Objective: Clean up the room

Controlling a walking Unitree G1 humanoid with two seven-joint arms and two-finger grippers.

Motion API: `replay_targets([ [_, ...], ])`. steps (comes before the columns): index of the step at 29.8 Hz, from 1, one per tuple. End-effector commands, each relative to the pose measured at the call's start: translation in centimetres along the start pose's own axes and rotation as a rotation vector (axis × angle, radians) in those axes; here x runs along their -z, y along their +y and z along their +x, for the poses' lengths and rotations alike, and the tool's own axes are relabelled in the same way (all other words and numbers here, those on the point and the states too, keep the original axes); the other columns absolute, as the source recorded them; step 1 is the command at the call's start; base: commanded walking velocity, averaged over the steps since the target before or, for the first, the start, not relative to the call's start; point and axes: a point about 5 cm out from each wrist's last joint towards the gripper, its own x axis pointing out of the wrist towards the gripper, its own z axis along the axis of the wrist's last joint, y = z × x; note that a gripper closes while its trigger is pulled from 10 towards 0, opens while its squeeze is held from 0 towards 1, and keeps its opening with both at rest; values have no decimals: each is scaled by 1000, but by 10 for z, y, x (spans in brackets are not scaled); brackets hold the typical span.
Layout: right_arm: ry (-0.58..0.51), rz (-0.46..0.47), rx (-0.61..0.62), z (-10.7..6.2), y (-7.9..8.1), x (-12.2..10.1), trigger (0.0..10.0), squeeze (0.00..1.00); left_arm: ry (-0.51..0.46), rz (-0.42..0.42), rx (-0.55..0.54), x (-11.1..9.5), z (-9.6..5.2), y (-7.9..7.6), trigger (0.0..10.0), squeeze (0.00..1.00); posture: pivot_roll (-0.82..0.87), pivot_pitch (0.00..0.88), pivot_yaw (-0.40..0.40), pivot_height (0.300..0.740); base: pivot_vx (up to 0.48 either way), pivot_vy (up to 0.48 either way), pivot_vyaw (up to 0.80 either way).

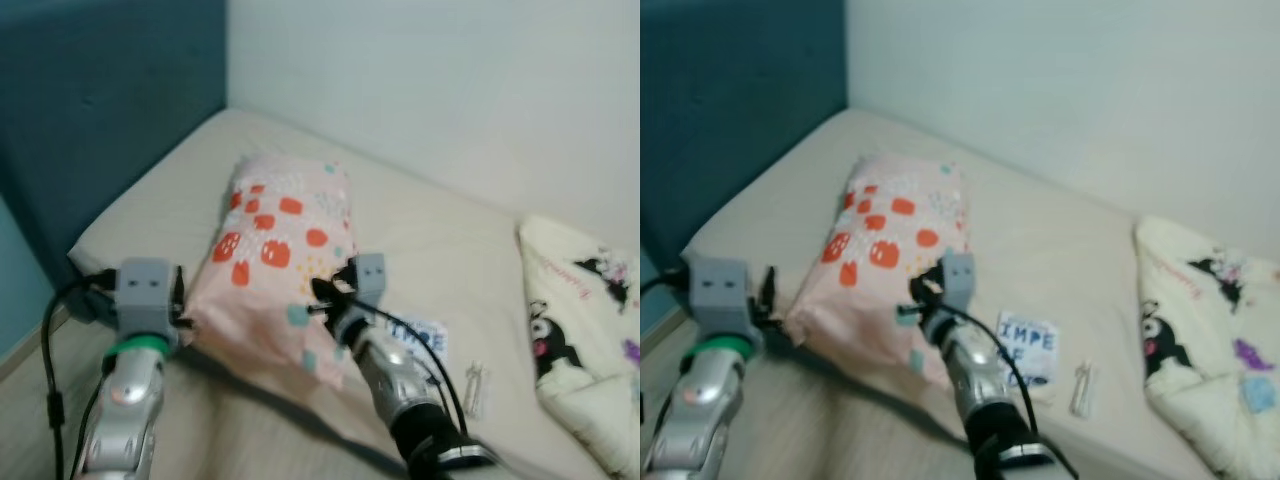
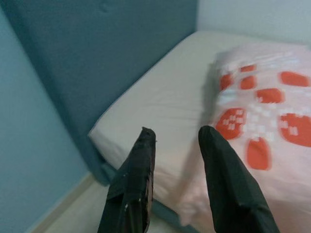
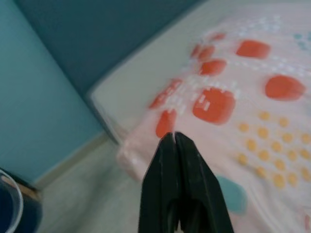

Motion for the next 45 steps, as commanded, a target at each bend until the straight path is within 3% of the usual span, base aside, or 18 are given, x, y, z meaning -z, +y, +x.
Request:
replay_targets([
  [1, 15, 25, 36, -4, -6, 6, 10000, 0, 10, -14, 32, 2, -2, -8, 10000, 0, 127, 0, -108, 740, 364, 0, 0],
  [20, 18, 29, 32, -4, -5, 7, 10000, 0, 10, -3, 31, 3, -4, -6, 10000, 0, 133, 0, -111, 740, 385, 0, 0],
  [40, 43, 60, 26, -5, -5, 12, 10000, 0, 17, 23, 18, 4, -5, -6, 10000, 0, 139, 0, -106, 740, 0, 0, 0],
  [45, 43, 73, 26, -5, -4, 12, 10000, 0, 33, 21, -3, 7, -5, -2, 10000, 0, 141, 0, -101, 720, 0, 0, 0],
])
